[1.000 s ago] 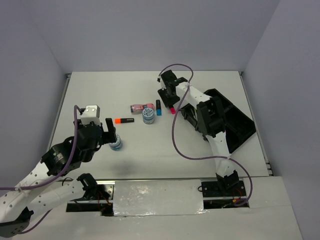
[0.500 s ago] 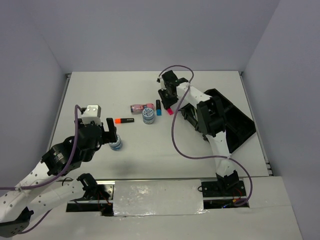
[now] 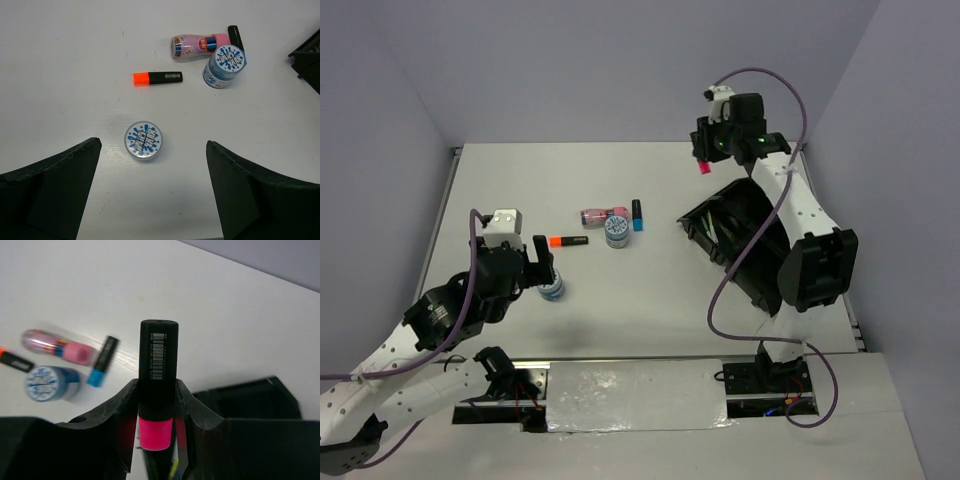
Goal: Sort the stationery into containers
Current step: Place the pen in the storage box.
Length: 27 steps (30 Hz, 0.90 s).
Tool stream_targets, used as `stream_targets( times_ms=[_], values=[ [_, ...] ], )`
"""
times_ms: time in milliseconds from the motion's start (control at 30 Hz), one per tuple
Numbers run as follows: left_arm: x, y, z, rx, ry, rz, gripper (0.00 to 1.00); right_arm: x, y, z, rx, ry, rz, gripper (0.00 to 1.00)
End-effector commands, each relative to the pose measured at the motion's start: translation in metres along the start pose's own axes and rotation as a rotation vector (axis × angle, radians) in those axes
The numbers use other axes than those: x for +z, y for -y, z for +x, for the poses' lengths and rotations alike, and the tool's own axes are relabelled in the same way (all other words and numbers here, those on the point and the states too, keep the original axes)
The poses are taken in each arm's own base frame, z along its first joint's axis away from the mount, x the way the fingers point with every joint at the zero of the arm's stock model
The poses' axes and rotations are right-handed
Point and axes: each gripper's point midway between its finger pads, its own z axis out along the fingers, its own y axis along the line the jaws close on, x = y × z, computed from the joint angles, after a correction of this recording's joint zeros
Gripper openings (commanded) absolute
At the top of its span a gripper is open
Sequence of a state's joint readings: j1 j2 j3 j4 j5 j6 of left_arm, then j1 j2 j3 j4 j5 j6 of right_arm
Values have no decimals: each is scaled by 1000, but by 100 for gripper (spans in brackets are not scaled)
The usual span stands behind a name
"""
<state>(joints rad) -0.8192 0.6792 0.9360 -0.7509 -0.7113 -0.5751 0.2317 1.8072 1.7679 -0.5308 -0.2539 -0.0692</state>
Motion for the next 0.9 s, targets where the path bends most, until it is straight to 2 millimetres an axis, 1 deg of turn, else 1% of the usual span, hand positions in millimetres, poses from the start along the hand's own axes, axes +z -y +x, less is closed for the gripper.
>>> stream_targets(
  times_ms=[0,33,100,133,233,267,300,333,367,433,500,600,633,667,700,733,767,800,867],
  values=[
    [-1,3,-11,-12,38,17,99,-9,53,60,-25,-181,176,9],
    [0,4,-11,-10,39,19,99,-17,79,62,4,-169,227,9],
    [1,7,-9,-3,29,27,99,-25,101,71,26,-169,272,9],
    [3,8,-8,6,24,30,99,-29,117,71,37,-154,305,9],
    [5,12,-5,22,7,35,99,-34,146,84,46,-183,391,10],
    [6,12,-4,25,4,35,99,-38,162,92,85,-188,418,11],
    [6,13,-4,26,3,39,99,-38,165,93,100,-173,408,12],
    [6,13,-5,23,6,43,99,-40,173,95,124,-158,407,13],
    [6,15,-3,25,3,50,99,-39,174,103,151,-157,399,15],
    [7,16,-4,30,4,57,99,-34,171,106,154,-157,355,17],
    [6,18,-3,35,-1,67,99,-28,168,113,165,-181,327,22],
    [6,19,-4,35,1,72,99,-24,169,121,178,-200,327,28],
    [5,18,-4,32,4,73,99,-22,170,124,179,-209,327,35],
    [5,19,-4,33,4,77,99,-23,170,127,183,-218,330,40],
    [4,18,-4,31,6,80,99,-23,170,127,187,-220,333,42],
    [4,19,-4,33,6,86,99,-24,169,124,187,-213,329,49],
    [4,20,-4,32,8,91,99,-26,167,121,191,-208,324,50],
    [4,21,-5,32,10,96,99,-27,163,117,193,-197,308,55],
    [4,21,-4,35,7,96,99,-32,155,102,192,-160,294,59]
  ],
)
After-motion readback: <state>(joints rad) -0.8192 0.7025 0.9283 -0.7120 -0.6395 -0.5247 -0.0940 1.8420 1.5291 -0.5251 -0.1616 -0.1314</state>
